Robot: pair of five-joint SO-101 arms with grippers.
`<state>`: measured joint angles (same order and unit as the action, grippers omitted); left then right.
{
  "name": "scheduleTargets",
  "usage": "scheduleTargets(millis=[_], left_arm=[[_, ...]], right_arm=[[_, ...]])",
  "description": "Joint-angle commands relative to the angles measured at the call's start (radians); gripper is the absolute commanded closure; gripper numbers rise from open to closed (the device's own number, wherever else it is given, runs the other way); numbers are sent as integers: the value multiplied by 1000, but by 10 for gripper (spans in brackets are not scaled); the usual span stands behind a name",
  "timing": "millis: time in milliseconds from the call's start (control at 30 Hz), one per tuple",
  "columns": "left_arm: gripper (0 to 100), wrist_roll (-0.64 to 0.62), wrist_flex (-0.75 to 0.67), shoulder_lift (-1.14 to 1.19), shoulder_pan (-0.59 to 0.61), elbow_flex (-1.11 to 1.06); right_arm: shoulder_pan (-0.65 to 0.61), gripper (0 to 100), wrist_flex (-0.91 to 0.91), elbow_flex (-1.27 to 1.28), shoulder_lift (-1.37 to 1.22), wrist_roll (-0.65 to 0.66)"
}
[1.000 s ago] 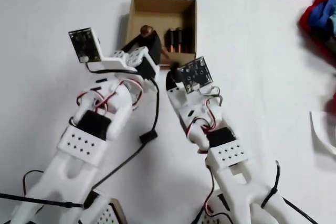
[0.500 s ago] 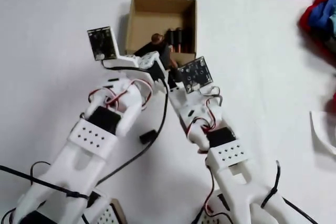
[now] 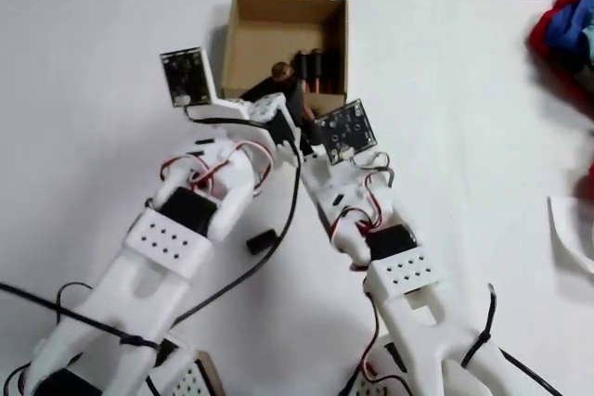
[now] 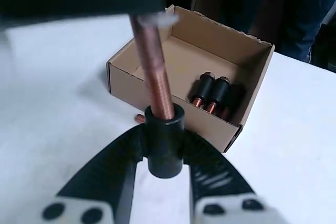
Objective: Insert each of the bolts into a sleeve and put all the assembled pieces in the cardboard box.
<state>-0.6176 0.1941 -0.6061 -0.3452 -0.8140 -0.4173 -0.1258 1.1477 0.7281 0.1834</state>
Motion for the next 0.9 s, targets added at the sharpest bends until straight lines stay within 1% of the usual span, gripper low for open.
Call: scheduleTargets(millis=[0, 167, 367, 433, 567, 633, 867], left_arm=[[974, -3, 41, 38, -34, 90], [974, -3, 141, 130, -35, 191], [961, -2, 311, 193, -35, 320], [907, -2, 347, 196, -32, 344], [729, -2, 393, 196, -31, 375], [675, -6, 400, 196, -31, 389], [670, -8, 402, 195, -29, 456]], right_arm=[[-4, 978, 7, -91, 44, -8], [-5, 978, 1, -104, 44, -6], [1, 978, 1, -101, 42, -6], [1, 978, 1, -101, 38, -6], [1, 978, 1, -100, 36, -6], [2, 978, 1, -100, 36, -6], [4, 978, -1, -98, 35, -6]])
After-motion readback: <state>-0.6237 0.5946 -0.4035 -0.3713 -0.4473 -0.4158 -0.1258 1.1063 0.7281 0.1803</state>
